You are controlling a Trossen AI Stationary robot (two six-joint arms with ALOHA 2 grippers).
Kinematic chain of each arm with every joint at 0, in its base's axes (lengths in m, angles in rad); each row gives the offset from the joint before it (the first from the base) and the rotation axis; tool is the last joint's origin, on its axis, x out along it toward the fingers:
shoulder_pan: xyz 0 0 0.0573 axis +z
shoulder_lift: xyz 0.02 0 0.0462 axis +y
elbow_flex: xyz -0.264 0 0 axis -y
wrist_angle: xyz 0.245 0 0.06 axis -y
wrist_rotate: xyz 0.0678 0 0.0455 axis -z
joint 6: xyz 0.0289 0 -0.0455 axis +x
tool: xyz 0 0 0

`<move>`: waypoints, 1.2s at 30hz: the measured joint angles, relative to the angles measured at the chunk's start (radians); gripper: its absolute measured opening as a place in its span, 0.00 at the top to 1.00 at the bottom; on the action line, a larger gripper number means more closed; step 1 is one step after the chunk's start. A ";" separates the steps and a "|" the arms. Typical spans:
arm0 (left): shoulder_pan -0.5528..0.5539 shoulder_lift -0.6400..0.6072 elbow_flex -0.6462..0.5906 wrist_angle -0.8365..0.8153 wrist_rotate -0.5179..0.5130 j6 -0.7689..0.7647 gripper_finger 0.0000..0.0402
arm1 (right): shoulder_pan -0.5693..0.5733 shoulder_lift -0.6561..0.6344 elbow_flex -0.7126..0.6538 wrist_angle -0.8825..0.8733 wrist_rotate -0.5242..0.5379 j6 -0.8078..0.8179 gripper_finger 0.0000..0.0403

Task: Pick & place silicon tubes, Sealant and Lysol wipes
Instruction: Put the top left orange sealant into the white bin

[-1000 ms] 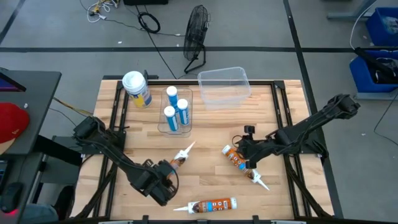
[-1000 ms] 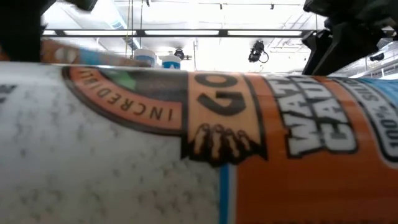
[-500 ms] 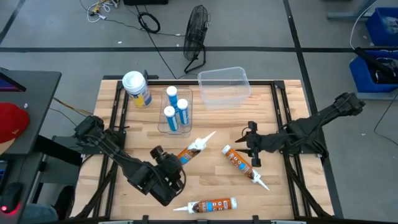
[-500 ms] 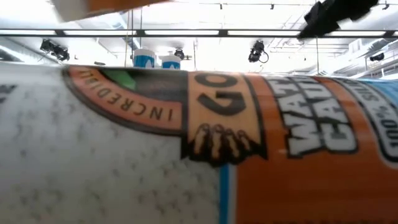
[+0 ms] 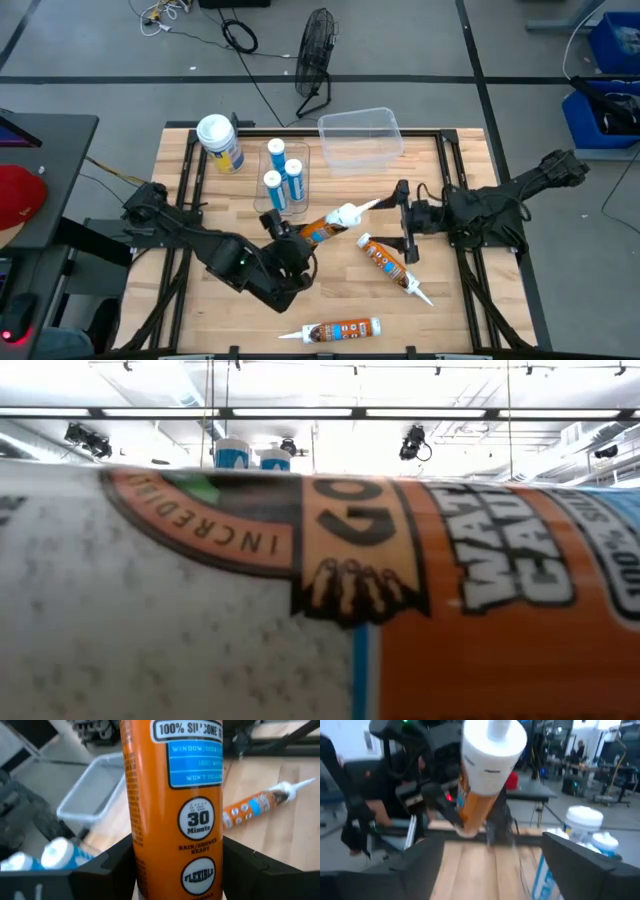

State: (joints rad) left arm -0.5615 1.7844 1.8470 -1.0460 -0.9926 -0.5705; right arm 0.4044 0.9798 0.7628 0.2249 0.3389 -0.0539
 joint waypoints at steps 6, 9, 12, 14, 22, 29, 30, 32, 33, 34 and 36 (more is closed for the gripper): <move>0.024 0.000 0.006 0.148 -0.001 0.189 0.43 | -0.033 0.006 0.000 0.160 -0.072 -0.012 0.02; 0.043 0.000 0.006 0.184 -0.003 0.228 0.43 | -0.044 0.022 0.000 0.268 -0.161 -0.009 0.01; 0.065 0.000 0.006 0.211 -0.002 0.267 0.43 | -0.055 0.044 0.000 0.348 -0.208 0.010 0.02; 0.077 0.000 0.006 0.247 -0.001 0.301 0.43 | -0.066 0.060 0.000 0.375 -0.229 0.029 0.02; 0.136 0.000 0.006 0.370 0.091 0.415 0.43 | -0.108 0.125 0.000 0.549 -0.276 0.040 0.02; 0.161 0.000 0.006 0.386 0.116 0.430 0.43 | -0.119 0.135 0.000 0.606 -0.286 0.046 0.02; 0.164 0.000 0.006 0.386 0.123 0.430 0.43 | -0.121 0.135 0.000 0.606 -0.287 0.046 0.03; 0.169 0.000 0.006 0.389 0.131 0.430 0.43 | -0.124 0.135 0.000 0.612 -0.287 0.046 0.04; 0.171 0.000 0.006 0.392 0.132 0.433 0.43 | -0.126 0.135 0.000 0.615 -0.287 0.046 0.05; 0.172 0.000 0.006 0.393 0.133 0.437 0.43 | -0.128 0.135 0.000 0.619 -0.288 0.046 0.07; 0.175 0.000 0.006 0.395 0.133 0.440 0.43 | -0.131 0.136 0.003 0.619 -0.291 0.046 0.10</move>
State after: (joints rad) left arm -0.3863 1.7844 1.8530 -0.6512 -0.8593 -0.1303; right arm 0.2730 1.1155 0.7662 0.8436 0.0480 -0.0081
